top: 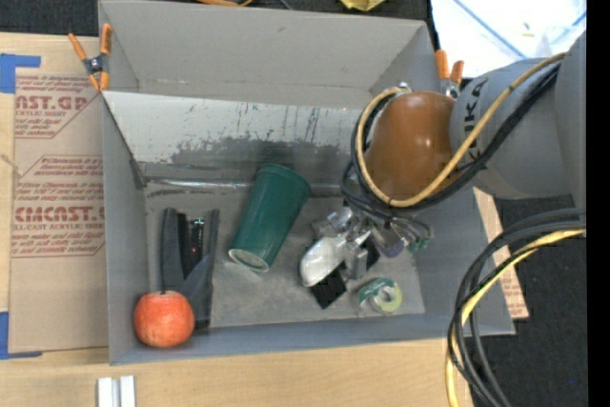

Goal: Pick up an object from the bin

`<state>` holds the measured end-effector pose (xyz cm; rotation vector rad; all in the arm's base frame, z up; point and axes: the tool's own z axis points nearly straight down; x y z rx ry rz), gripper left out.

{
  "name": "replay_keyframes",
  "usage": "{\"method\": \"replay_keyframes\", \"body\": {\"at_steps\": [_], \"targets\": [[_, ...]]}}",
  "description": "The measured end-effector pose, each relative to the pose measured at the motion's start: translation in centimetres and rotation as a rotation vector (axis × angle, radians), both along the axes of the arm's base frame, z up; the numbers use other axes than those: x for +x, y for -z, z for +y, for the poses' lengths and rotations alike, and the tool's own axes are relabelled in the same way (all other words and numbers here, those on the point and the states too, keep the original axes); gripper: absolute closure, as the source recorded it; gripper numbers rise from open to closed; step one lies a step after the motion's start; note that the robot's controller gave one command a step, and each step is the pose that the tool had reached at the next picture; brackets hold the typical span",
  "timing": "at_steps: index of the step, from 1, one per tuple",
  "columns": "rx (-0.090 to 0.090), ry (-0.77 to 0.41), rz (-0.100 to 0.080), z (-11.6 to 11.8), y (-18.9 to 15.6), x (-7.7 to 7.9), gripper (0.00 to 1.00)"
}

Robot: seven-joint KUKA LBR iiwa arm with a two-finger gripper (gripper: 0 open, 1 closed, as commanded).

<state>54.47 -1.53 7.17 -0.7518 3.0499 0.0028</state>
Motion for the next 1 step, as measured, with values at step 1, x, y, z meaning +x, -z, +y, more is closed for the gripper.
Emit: {"method": "replay_keyframes", "body": {"at_steps": [1], "targets": [[0.000, 0.000, 0.004, 0.03, -1.53, -0.13, 1.00]]}}
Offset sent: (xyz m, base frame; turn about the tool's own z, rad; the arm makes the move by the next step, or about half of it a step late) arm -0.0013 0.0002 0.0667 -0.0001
